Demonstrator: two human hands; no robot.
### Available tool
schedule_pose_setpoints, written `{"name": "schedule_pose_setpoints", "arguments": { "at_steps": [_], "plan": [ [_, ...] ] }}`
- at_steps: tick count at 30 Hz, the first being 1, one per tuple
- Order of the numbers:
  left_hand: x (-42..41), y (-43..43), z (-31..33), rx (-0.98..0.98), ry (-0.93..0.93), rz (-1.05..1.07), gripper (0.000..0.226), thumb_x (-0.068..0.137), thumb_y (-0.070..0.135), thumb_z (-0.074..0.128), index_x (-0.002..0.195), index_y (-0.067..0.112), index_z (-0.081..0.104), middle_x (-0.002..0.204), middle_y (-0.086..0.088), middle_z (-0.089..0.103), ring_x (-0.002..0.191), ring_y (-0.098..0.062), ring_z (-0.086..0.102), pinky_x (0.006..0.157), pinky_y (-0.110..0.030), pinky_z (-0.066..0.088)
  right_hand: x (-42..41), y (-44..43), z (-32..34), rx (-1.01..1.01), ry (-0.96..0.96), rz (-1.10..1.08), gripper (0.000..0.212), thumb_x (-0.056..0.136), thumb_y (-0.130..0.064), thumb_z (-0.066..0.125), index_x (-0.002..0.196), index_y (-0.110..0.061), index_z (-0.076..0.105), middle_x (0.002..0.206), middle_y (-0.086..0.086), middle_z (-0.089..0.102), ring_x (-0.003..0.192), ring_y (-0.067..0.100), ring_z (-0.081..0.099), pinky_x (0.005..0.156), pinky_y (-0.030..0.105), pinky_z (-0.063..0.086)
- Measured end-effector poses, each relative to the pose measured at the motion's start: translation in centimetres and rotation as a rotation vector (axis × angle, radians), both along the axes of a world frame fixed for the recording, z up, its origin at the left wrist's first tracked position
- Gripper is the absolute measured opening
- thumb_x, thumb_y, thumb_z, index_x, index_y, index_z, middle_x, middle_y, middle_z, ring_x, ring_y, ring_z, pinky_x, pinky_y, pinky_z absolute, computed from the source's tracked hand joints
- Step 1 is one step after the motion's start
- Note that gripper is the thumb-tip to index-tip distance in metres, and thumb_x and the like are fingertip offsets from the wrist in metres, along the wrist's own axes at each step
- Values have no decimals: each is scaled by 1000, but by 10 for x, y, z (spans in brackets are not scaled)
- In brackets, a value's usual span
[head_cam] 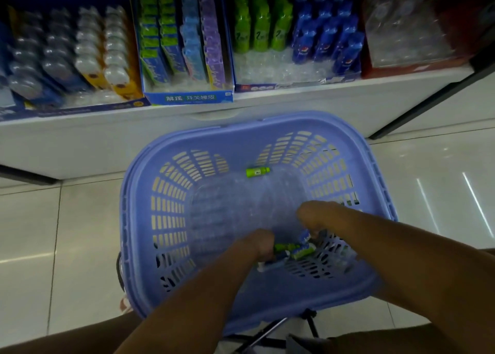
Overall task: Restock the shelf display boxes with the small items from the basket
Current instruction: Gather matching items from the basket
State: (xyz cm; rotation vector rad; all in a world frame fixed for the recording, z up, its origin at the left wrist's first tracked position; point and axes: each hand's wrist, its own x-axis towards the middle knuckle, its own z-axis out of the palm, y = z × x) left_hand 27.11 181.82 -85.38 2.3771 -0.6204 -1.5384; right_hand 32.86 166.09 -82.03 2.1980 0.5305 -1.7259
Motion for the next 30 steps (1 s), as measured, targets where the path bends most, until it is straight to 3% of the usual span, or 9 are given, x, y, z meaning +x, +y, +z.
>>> {"name": "schedule_pose_setpoints", "arguments": {
  "at_steps": [6,10,14,17,19,20,22,25,30],
  "plan": [
    [-1,-2,8,23,43,22,36,83,23,70,110,0,65,114,-19,65,102,-33,62,85,-36,49,27,-2,37,197,-69,-294,36,89,-17,62,56,-9,50,52,9,39,48,19,32,62,34,38],
    [0,-2,14,7,80,80,36,84,29,67,107,1,67,111,-19,66,95,-30,64,80,-33,49,39,-6,64,300,-131,-481,25,89,-22,65,68,-10,61,62,7,55,52,17,47,57,27,42],
    [-2,-1,21,-22,202,161,21,89,29,62,91,9,69,108,-19,69,45,-4,54,56,-21,45,40,-14,82,362,-146,-622,13,89,-20,65,80,-12,68,80,3,67,68,12,63,60,22,48],
    [3,5,36,-27,184,348,28,90,22,59,107,2,66,114,-18,67,67,-13,63,63,-22,48,38,-20,100,495,-129,-890,18,91,-15,62,102,-2,66,99,11,71,82,18,69,73,25,57],
    [16,9,49,-134,133,463,20,90,16,58,99,-1,66,107,-24,66,82,-26,65,78,-31,51,37,-20,115,653,-102,-1151,23,92,-10,59,113,0,56,102,15,69,77,16,67,69,21,57],
    [23,13,59,-196,136,556,16,90,14,59,88,0,65,95,-26,66,75,-24,65,79,-34,53,36,-18,123,724,-112,-1227,27,92,-7,58,117,2,54,100,16,67,72,15,65,66,19,56],
    [37,21,79,-345,129,798,17,90,14,60,74,7,61,77,-17,63,54,-10,62,65,-26,55,36,-12,140,842,-176,-1282,29,91,-2,57,118,7,56,91,16,64,63,13,59,59,16,51],
    [59,36,120,-553,107,977,15,90,3,57,77,11,57,75,-6,64,45,1,59,48,-12,48,38,-1,168,1039,-349,-1350,26,87,1,60,112,7,60,80,17,61,55,11,54,50,15,44],
    [74,56,191,-933,-136,1289,15,85,7,66,75,14,58,57,2,60,50,-4,55,47,-14,43,47,18,220,1395,-538,-1439,12,85,-1,62,83,-12,59,67,0,58,61,9,52,66,22,42]
  ]
}}
